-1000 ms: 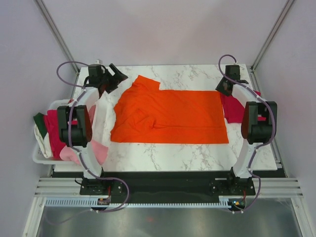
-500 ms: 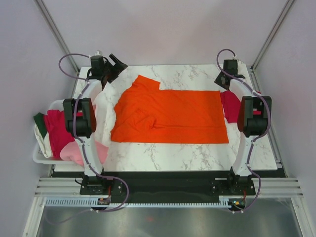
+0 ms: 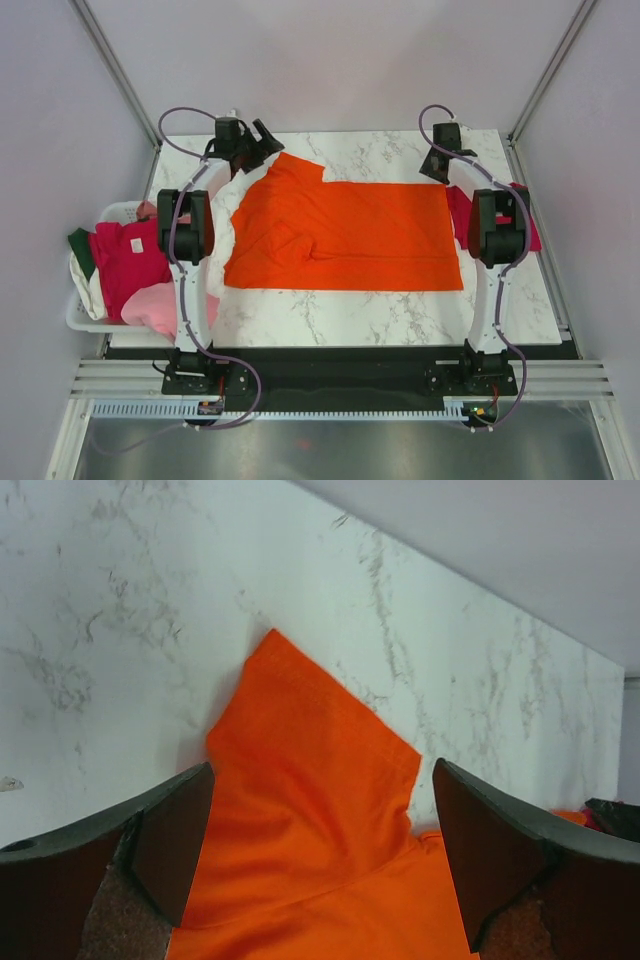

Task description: Fold and stack the t-shirts

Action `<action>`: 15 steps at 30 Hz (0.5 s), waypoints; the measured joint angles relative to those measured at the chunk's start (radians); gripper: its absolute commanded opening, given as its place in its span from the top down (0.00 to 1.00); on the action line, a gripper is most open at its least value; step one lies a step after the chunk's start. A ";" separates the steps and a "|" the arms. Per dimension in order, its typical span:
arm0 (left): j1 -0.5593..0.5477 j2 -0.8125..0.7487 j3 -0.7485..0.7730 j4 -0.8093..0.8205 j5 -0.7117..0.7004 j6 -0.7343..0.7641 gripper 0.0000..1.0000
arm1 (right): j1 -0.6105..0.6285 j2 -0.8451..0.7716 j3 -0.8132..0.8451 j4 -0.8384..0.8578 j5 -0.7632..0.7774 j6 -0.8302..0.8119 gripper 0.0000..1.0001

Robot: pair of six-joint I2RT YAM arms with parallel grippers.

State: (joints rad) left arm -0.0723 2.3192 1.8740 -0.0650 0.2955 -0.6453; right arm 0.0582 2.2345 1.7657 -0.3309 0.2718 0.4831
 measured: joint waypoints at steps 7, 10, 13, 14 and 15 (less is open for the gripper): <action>-0.005 0.106 0.071 -0.083 -0.006 0.018 0.08 | -0.003 0.088 0.070 -0.075 0.032 -0.002 0.50; -0.008 0.115 0.109 -0.105 -0.008 0.027 0.11 | -0.003 0.088 0.074 -0.087 0.045 -0.002 0.49; -0.009 0.115 0.139 -0.113 -0.010 0.034 0.12 | -0.003 0.088 0.075 -0.097 0.051 -0.001 0.48; -0.010 0.115 0.147 -0.114 -0.010 0.037 0.12 | -0.003 0.088 0.075 -0.098 0.052 -0.001 0.46; -0.011 0.115 0.152 -0.116 -0.011 0.038 0.12 | -0.003 0.088 0.075 -0.100 0.053 -0.001 0.45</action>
State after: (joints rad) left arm -0.0834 2.4344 2.0262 -0.1806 0.2844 -0.6075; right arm 0.0551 2.3222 1.8404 -0.4305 0.3248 0.4824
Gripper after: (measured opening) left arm 0.886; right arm 0.528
